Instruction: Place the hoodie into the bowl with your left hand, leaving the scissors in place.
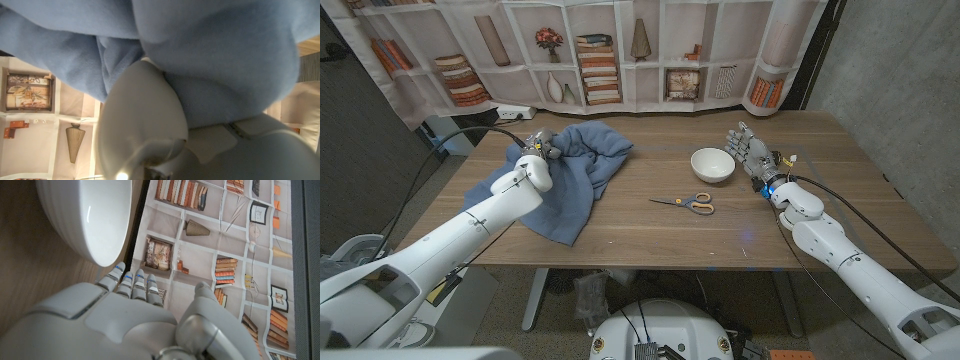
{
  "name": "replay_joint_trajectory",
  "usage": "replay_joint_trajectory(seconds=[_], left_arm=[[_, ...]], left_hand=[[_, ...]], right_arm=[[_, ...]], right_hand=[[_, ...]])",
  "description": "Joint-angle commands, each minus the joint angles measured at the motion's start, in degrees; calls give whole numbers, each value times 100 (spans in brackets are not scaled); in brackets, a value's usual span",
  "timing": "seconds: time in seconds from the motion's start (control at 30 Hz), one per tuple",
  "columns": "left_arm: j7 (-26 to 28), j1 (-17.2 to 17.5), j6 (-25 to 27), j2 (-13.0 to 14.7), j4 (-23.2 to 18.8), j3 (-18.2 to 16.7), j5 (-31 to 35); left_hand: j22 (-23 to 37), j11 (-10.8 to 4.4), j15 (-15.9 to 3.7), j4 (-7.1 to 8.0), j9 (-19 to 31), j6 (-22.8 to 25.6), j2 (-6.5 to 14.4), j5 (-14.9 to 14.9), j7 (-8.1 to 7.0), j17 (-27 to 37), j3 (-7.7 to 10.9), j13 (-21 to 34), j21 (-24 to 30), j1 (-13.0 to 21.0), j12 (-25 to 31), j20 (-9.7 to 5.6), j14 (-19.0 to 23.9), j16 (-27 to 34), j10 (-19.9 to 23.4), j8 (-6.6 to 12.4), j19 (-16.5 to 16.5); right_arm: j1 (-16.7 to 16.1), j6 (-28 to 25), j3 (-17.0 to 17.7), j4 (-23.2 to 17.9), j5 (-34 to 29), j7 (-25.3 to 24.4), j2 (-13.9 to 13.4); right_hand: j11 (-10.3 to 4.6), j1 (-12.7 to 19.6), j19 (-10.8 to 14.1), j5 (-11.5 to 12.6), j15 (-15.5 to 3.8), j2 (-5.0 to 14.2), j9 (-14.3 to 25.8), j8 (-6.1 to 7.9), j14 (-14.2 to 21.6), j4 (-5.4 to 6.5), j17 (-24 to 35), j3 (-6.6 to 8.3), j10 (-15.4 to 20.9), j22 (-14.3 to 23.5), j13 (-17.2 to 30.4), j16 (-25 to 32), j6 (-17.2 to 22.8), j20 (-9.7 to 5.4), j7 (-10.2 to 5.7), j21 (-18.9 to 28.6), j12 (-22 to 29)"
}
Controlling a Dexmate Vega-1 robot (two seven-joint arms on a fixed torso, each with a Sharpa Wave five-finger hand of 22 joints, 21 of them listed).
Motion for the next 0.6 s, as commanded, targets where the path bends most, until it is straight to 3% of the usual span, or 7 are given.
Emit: replay_joint_trajectory(seconds=[0.03, 0.6], left_arm=[[499, 58, 227, -233, -120, -153, -10], [775, -66, 773, -416, -356, -152, 7]], left_hand=[[2, -3, -1241, 100, 132, 441, 101, 27, 321, 1936, 213, 109, 142, -89, 58, -1704, 1660, 707, 174, 120, 1111], [-65, -8, -1276, 71, 378, 487, 70, 53, 285, 2112, 365, 328, 355, -113, 67, -1710, 1805, 713, 358, 287, 1130]], right_arm=[[-75, 3, 43, -97, 25, -7, -70], [-170, -45, 80, -313, 21, -56, -178]], right_hand=[[14, 27, 18, -14, 16, -4, 25, -2, 24, -31, 15, 7, 20, 29, 25, 9, 20, 37, -16, 24, -4], [14, 24, 20, -17, 27, 0, 25, -4, 41, -39, 16, 2, 35, 28, 26, 13, 13, 35, -11, 21, 1]])
